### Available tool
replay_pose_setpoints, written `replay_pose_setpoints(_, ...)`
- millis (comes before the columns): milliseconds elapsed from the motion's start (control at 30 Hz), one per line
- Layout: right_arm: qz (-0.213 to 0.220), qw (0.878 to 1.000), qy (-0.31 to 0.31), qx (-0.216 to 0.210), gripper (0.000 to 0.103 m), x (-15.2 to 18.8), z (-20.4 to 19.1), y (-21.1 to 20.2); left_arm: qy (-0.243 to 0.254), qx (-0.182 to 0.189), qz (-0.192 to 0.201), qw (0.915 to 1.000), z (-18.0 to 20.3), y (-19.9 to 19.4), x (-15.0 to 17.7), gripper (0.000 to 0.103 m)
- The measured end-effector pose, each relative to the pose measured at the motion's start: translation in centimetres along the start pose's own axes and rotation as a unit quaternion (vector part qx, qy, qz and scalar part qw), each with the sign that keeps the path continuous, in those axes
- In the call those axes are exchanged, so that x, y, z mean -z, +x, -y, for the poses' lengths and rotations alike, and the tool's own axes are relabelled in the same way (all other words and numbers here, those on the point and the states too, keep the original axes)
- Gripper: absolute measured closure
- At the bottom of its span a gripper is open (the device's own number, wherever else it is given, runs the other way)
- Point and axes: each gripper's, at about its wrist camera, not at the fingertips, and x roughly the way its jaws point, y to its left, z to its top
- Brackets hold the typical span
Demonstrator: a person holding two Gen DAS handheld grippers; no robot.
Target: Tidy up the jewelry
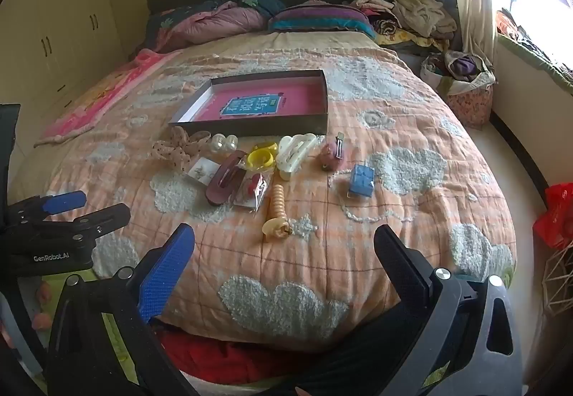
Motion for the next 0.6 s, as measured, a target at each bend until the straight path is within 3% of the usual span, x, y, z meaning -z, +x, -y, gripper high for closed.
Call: replay_pose_setpoints(600, 0.002, 1.000, -0.002, 0.002, 0.004, -0.17, -0.24, -0.30, 0.003, -0.002, 0.001, 1.0000, 0.04, 0.01, -0.01, 0.008)
